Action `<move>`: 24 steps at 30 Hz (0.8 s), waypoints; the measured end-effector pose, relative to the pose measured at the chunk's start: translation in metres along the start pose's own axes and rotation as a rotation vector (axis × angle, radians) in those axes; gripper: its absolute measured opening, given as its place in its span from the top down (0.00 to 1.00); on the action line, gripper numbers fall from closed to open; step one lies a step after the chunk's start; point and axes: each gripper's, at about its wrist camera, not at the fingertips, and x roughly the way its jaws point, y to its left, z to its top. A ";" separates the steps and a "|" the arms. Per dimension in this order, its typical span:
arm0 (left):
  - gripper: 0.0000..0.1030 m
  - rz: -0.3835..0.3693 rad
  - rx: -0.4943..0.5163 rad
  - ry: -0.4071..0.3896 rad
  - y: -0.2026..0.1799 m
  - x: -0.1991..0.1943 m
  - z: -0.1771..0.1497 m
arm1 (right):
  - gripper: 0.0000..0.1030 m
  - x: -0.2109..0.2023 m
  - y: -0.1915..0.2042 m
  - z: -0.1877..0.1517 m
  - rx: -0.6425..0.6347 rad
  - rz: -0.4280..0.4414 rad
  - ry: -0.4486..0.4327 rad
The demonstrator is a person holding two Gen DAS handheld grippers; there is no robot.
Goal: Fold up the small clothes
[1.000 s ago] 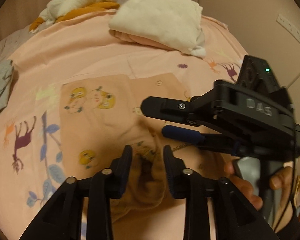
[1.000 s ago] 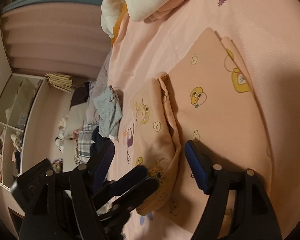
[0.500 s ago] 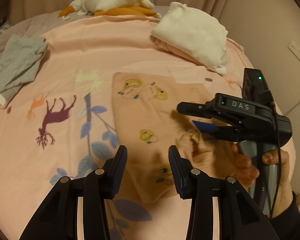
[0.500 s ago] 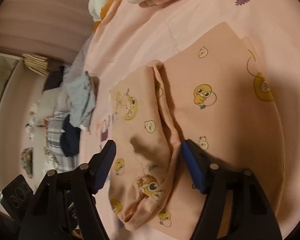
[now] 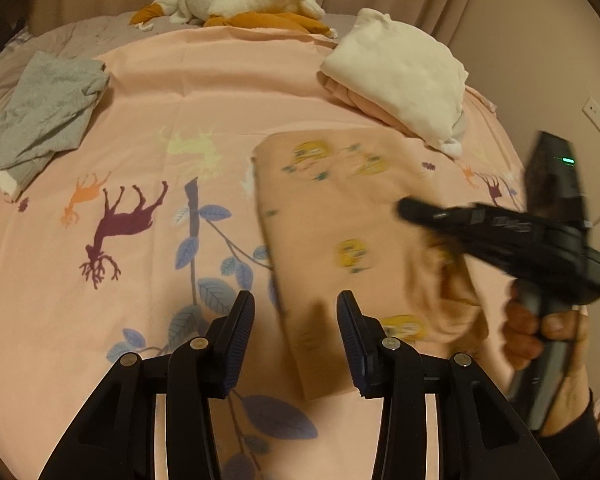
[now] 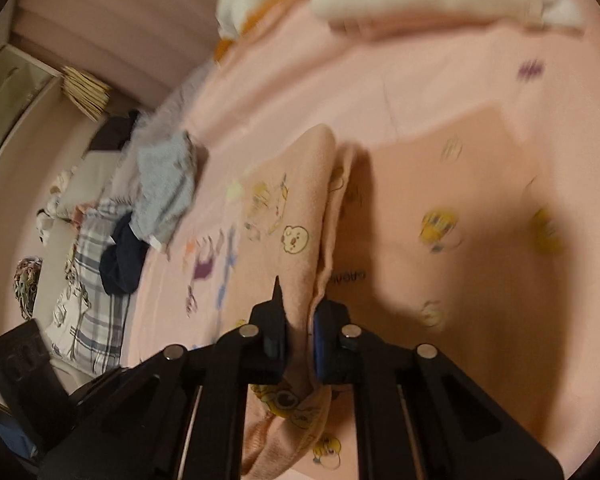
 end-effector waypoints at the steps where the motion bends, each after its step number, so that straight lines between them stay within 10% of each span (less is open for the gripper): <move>1: 0.60 -0.003 0.001 -0.002 -0.001 0.000 0.000 | 0.90 -0.012 0.000 0.001 -0.006 0.000 -0.029; 18: 0.60 -0.017 0.102 0.056 -0.046 0.035 -0.007 | 0.76 -0.044 -0.073 -0.019 0.139 -0.141 -0.058; 24: 0.60 0.009 0.146 0.045 -0.054 0.042 -0.013 | 0.74 -0.082 -0.027 -0.030 -0.137 -0.269 -0.174</move>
